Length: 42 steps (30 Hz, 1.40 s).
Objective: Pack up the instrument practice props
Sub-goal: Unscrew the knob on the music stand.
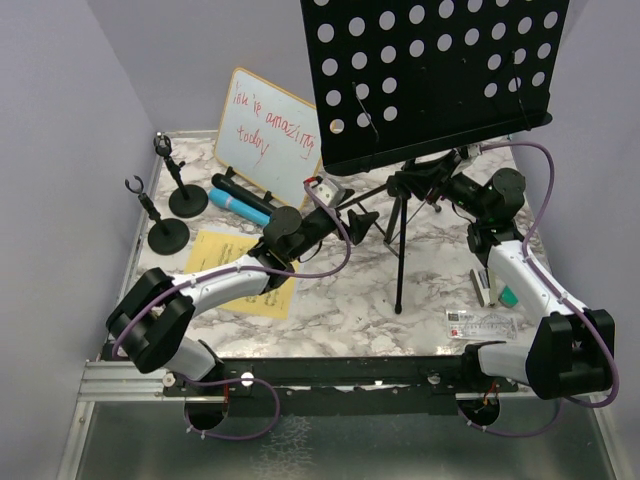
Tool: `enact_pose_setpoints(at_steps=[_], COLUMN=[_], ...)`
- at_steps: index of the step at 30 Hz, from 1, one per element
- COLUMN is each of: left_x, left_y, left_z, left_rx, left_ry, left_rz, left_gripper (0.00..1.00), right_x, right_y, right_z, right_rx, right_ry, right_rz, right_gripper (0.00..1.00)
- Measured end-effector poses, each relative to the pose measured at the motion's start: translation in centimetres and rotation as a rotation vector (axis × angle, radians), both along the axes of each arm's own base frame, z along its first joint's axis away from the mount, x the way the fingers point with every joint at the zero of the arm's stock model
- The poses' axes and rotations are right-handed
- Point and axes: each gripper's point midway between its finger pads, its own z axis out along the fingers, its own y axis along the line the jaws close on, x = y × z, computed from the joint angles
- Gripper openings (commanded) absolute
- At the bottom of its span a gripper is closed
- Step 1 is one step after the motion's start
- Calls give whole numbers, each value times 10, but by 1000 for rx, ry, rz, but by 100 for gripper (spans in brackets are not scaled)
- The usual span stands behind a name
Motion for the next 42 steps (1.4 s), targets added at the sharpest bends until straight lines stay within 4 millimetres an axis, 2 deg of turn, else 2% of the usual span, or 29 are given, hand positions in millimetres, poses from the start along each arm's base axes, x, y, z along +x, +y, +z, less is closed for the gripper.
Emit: enact_pose_setpoints(at_steps=[7,15,20,25,31,38,42], left_x=[12,10,13,19,18,22,21], left_y=[-14,-27,-34,-41,-55,-66,-67], left_z=[-3,8,10,17,28,22,18], left_rx=[124,202,234,261,308,387,414], left_ry=[-201,-483,-565,-626,-711,-749,-758], left_rz=[-17,1,9,21,21,8,2], left_gripper=[82,72,67,67,66,57,47], right_x=[0,0,0,0,0,0,0], right_y=[0,0,0,0,0,0,0], right_z=[0,0,0,-1,-1,-1,-1], right_rx=[-2,-2,-4,-6,-7,-7,-7], right_ry=[-2,-2,-3,-4,-4,-4,-4], right_rz=[2,2,2,1,1,1,1], right_gripper=[1,1,1,1,1,1,1])
